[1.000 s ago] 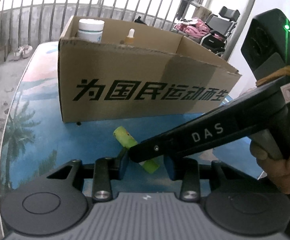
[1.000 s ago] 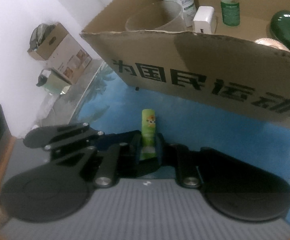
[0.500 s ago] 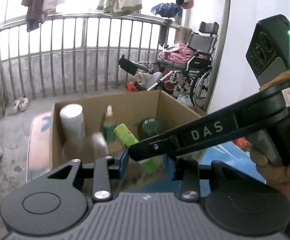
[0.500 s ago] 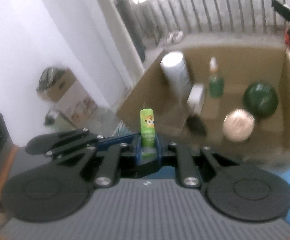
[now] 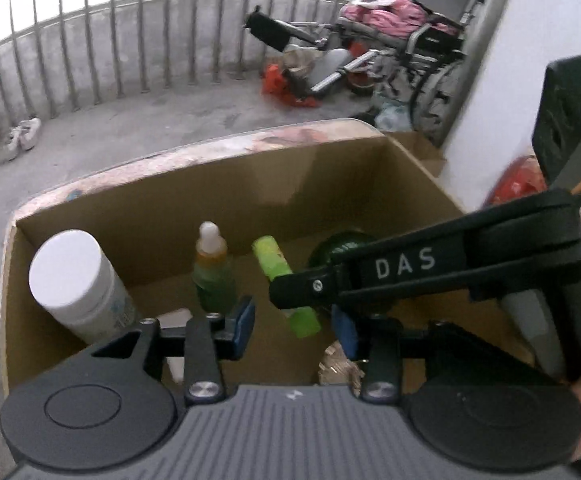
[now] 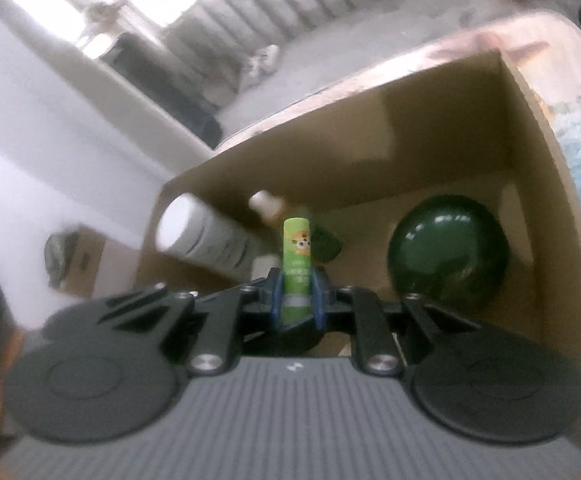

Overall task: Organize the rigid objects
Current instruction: 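Lower the lime-green tube into the box and open the right tool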

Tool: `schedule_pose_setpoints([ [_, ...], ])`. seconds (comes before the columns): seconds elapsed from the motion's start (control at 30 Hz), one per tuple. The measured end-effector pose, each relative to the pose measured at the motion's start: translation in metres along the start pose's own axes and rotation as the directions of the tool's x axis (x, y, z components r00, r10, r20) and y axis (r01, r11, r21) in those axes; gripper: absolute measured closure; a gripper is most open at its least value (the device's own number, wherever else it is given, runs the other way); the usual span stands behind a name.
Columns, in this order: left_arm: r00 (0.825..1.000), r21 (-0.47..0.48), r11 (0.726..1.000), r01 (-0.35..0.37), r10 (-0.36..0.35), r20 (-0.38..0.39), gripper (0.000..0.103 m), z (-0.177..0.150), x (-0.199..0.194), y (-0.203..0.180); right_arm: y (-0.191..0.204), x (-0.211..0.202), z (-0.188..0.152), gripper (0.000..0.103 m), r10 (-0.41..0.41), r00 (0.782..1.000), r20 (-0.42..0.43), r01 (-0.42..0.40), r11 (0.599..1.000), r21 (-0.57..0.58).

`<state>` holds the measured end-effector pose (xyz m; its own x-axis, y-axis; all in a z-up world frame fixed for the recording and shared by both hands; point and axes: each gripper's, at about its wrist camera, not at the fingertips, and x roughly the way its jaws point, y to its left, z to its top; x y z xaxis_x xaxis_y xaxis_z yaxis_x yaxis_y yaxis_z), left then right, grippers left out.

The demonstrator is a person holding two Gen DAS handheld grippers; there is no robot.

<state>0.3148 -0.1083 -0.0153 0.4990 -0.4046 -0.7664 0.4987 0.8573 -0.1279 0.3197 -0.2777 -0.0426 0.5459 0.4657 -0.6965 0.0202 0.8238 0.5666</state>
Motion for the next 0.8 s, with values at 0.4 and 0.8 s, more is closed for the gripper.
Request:
schedule_pose_setpoints([
  [0.4, 0.996, -0.019, 1.000, -0.004, 0.006, 0.093, 0.049, -0.004, -0.044, 0.001, -0.006, -0.013, -0.009, 0.085, 0.000, 0.999, 0.043, -0.001, 1.000, 0.009],
  [0.8, 0.967, -0.078, 0.997, -0.019, 0.038, 0.251, 0.029, -0.063, -0.168, -0.028, 0.041, -0.145, -0.085, 0.083, 0.123, 0.975, 0.184, -0.092, 0.982, -0.166],
])
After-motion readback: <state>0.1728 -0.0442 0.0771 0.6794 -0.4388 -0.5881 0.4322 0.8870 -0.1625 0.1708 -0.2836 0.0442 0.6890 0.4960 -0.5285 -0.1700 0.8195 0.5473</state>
